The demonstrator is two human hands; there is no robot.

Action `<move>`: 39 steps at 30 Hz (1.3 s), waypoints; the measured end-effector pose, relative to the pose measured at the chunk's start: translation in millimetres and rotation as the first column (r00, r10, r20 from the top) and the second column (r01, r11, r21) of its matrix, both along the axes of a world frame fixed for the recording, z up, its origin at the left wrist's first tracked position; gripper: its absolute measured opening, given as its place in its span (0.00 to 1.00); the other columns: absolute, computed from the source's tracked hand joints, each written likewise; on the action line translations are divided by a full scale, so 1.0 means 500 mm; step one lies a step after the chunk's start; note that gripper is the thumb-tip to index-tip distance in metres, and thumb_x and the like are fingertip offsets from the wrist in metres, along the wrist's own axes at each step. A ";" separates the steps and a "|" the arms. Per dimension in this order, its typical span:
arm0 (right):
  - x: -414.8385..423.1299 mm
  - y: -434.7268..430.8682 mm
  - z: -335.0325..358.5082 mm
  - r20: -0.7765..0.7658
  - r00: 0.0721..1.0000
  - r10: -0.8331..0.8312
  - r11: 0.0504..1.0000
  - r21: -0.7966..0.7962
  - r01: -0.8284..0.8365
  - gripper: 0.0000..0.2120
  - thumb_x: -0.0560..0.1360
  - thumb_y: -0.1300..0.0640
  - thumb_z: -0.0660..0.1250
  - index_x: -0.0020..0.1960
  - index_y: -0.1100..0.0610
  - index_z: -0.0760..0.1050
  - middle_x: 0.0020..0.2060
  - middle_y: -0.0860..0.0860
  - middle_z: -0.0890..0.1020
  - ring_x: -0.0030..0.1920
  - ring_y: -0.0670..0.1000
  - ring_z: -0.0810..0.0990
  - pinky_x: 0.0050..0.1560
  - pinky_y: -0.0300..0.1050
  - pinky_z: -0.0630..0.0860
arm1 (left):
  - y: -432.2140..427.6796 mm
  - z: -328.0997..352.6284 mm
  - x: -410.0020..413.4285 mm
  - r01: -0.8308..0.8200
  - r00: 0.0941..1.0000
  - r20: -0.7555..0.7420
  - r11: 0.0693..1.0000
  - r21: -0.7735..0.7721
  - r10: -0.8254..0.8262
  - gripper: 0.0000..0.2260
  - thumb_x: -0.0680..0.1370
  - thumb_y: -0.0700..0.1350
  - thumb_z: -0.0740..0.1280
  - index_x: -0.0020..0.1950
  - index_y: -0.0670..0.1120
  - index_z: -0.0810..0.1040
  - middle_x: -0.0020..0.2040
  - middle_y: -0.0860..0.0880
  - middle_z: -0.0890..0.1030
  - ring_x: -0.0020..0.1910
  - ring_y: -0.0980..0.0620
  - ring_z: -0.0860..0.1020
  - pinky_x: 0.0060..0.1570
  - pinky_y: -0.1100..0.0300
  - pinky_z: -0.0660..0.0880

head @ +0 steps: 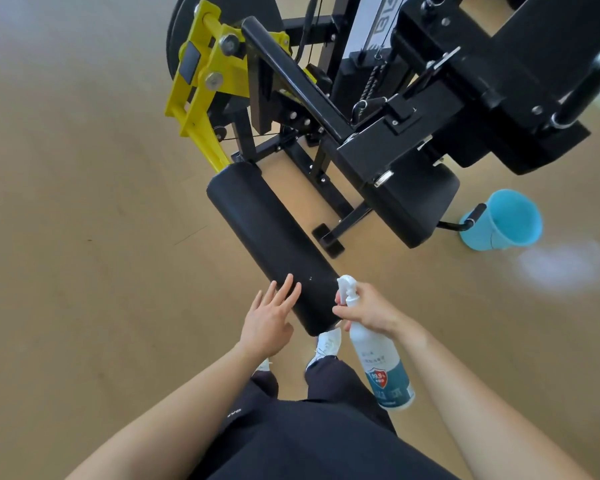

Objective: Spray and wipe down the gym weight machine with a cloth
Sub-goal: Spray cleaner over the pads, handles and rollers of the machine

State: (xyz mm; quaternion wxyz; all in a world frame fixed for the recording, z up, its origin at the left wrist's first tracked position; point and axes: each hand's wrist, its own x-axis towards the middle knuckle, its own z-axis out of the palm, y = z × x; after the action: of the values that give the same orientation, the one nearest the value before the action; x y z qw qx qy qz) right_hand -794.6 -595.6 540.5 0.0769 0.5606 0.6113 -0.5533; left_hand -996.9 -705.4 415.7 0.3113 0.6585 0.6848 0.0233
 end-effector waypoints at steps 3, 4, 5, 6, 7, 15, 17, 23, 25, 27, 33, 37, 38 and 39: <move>-0.036 0.022 -0.006 0.000 1.000 -0.018 0.999 0.044 0.018 0.09 0.78 0.55 0.72 0.45 0.57 0.74 0.40 0.54 0.81 0.36 0.50 0.85 0.43 0.44 0.82 | -0.022 -0.011 -0.027 -0.110 0.994 -0.020 0.983 -0.143 0.109 0.33 0.80 0.46 0.62 0.84 0.55 0.55 0.81 0.47 0.65 0.83 0.48 0.56 0.80 0.50 0.56; -0.049 0.031 -0.006 0.016 1.000 -0.009 0.998 0.069 0.008 0.10 0.78 0.53 0.72 0.46 0.56 0.74 0.41 0.54 0.82 0.37 0.50 0.86 0.45 0.46 0.82 | -0.025 -0.012 -0.039 -0.170 0.985 -0.025 0.965 -0.202 0.168 0.30 0.80 0.48 0.62 0.83 0.54 0.59 0.79 0.46 0.70 0.81 0.47 0.60 0.78 0.51 0.60; -0.063 0.041 -0.005 0.031 1.000 0.007 0.995 0.094 -0.010 0.10 0.78 0.50 0.72 0.47 0.55 0.74 0.43 0.53 0.82 0.39 0.50 0.87 0.46 0.47 0.81 | -0.027 -0.011 -0.051 -0.218 0.976 -0.027 0.950 -0.226 0.217 0.28 0.80 0.48 0.62 0.81 0.53 0.63 0.77 0.46 0.71 0.80 0.47 0.62 0.76 0.52 0.63; -0.078 0.051 0.000 0.030 0.999 0.025 0.993 0.116 -0.028 0.11 0.78 0.49 0.72 0.47 0.54 0.74 0.43 0.53 0.83 0.40 0.50 0.87 0.46 0.46 0.81 | -0.028 -0.008 -0.062 -0.252 0.967 -0.022 0.943 -0.218 0.253 0.27 0.80 0.48 0.62 0.81 0.52 0.65 0.78 0.47 0.71 0.80 0.48 0.63 0.75 0.52 0.64; -0.094 0.062 0.004 0.008 0.999 0.037 0.991 0.127 -0.038 0.10 0.77 0.49 0.73 0.48 0.53 0.74 0.44 0.52 0.83 0.40 0.50 0.87 0.45 0.44 0.80 | -0.025 -0.004 -0.070 -0.281 0.958 -0.005 0.941 -0.191 0.285 0.26 0.81 0.47 0.62 0.80 0.52 0.66 0.78 0.49 0.70 0.80 0.48 0.63 0.75 0.52 0.64; -0.207 0.129 0.022 -0.077 0.994 0.077 0.978 0.197 -0.061 0.09 0.77 0.49 0.74 0.47 0.51 0.75 0.46 0.53 0.82 0.39 0.50 0.87 0.40 0.39 0.79 | 0.085 0.049 -0.069 -0.323 0.940 0.145 0.942 0.086 0.309 0.36 0.79 0.45 0.67 0.84 0.50 0.54 0.85 0.49 0.51 0.84 0.47 0.51 0.77 0.52 0.61; -0.212 0.131 0.017 -0.049 0.997 0.056 0.971 0.235 -0.043 0.10 0.77 0.49 0.74 0.45 0.51 0.74 0.44 0.54 0.83 0.38 0.49 0.87 0.40 0.39 0.78 | 0.113 0.059 -0.060 -0.287 0.951 0.155 0.951 0.119 0.268 0.37 0.79 0.45 0.67 0.85 0.50 0.52 0.85 0.49 0.48 0.84 0.47 0.47 0.78 0.51 0.59; -0.172 0.126 0.006 -0.098 0.994 0.054 0.993 0.111 -0.043 0.11 0.77 0.53 0.74 0.57 0.50 0.76 0.52 0.50 0.82 0.42 0.50 0.88 0.41 0.38 0.81 | 0.113 0.028 -0.047 -0.167 0.980 0.112 0.986 0.017 0.165 0.39 0.80 0.47 0.66 0.85 0.54 0.47 0.85 0.53 0.42 0.83 0.48 0.40 0.80 0.48 0.59; -0.163 0.120 0.001 -0.098 0.994 0.040 0.993 0.112 -0.029 0.10 0.77 0.52 0.74 0.55 0.51 0.76 0.51 0.51 0.82 0.41 0.50 0.88 0.41 0.39 0.81 | 0.108 0.018 -0.049 -0.172 0.977 0.126 0.985 -0.002 0.171 0.39 0.80 0.46 0.66 0.85 0.55 0.47 0.84 0.55 0.41 0.83 0.50 0.39 0.74 0.50 0.70; -0.158 0.116 -0.010 -0.055 0.998 0.007 0.989 0.151 0.002 0.09 0.77 0.50 0.74 0.49 0.53 0.76 0.47 0.54 0.83 0.40 0.50 0.88 0.43 0.42 0.81 | 0.114 0.019 -0.051 -0.183 0.974 0.137 0.983 -0.008 0.182 0.38 0.80 0.46 0.66 0.84 0.56 0.48 0.84 0.57 0.41 0.83 0.51 0.40 0.70 0.52 0.74; -0.184 0.120 0.002 -0.055 0.993 0.101 0.978 0.191 -0.089 0.09 0.77 0.49 0.74 0.48 0.53 0.77 0.45 0.52 0.83 0.40 0.48 0.88 0.44 0.41 0.81 | 0.118 0.024 -0.067 -0.156 0.979 0.131 0.988 -0.007 0.156 0.37 0.81 0.46 0.66 0.84 0.60 0.49 0.84 0.57 0.43 0.83 0.50 0.42 0.71 0.50 0.74; -0.238 0.140 0.021 -0.172 0.957 0.234 0.965 0.162 -0.207 0.12 0.76 0.50 0.74 0.57 0.48 0.76 0.50 0.48 0.83 0.43 0.49 0.88 0.48 0.46 0.85 | 0.117 0.026 -0.070 -0.146 0.977 0.164 0.989 0.025 0.140 0.36 0.79 0.45 0.66 0.83 0.62 0.53 0.84 0.59 0.46 0.84 0.50 0.44 0.62 0.53 0.79; -0.252 0.144 0.020 -0.167 0.954 0.248 0.959 0.179 -0.218 0.12 0.76 0.49 0.74 0.56 0.47 0.76 0.50 0.48 0.83 0.44 0.50 0.87 0.50 0.47 0.85 | 0.118 0.024 -0.071 -0.143 0.977 0.164 0.989 0.046 0.134 0.36 0.79 0.46 0.66 0.82 0.62 0.54 0.84 0.60 0.46 0.84 0.50 0.45 0.60 0.54 0.80; -0.265 0.147 0.018 -0.154 0.955 0.254 0.954 0.203 -0.221 0.10 0.76 0.49 0.74 0.55 0.48 0.77 0.49 0.48 0.83 0.45 0.50 0.86 0.52 0.49 0.84 | 0.118 0.021 -0.073 -0.137 0.979 0.163 0.988 0.065 0.125 0.36 0.79 0.46 0.67 0.82 0.62 0.55 0.84 0.60 0.46 0.84 0.51 0.45 0.59 0.54 0.80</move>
State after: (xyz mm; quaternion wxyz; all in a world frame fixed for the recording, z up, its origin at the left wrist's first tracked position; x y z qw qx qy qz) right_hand -927.0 -522.0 549.5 0.0361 0.4354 0.7272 -0.5294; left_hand -1033.2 -646.4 426.4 0.3370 0.6192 0.6986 0.1221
